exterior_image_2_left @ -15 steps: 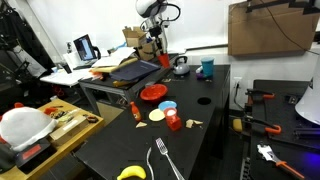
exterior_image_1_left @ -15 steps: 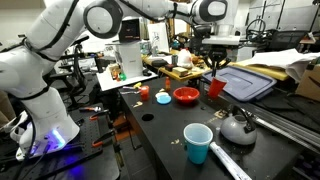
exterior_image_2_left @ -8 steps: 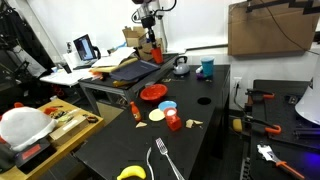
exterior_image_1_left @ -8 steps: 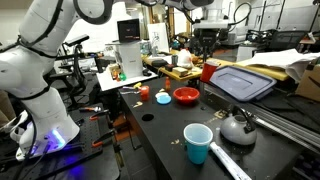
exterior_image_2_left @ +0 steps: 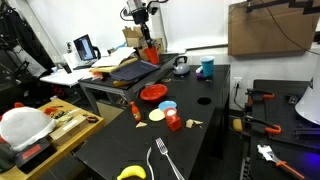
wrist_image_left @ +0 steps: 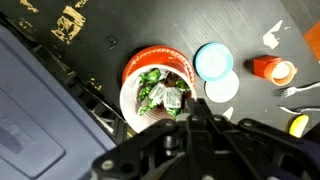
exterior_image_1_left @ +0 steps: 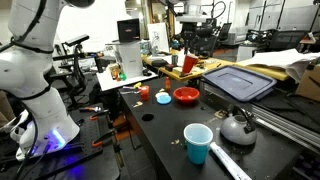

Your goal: Move the red cup to the left

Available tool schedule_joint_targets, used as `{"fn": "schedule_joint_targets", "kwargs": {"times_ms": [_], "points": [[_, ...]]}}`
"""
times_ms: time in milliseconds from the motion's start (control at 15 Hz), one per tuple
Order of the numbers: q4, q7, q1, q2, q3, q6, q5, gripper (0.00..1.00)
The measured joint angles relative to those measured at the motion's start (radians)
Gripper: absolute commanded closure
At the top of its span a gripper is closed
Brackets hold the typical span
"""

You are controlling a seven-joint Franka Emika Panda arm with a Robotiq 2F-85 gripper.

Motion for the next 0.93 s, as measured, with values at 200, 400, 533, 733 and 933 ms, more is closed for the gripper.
{"fn": "schedule_joint_targets", "kwargs": {"times_ms": [200, 400, 533, 733, 933], "points": [[-0.105, 0.000, 0.028, -0.077, 0.002, 0.007, 0.016, 0.99], [-0.193, 0.000, 0.060, -0.140, 0.001, 0.016, 0.020, 0.99], [-0.241, 0.000, 0.081, -0.173, 0.001, 0.024, 0.020, 0.99], [-0.304, 0.000, 0.117, -0.211, 0.002, 0.039, 0.020, 0.99], [-0.357, 0.000, 0.155, -0.236, 0.004, 0.062, 0.020, 0.99]]}}
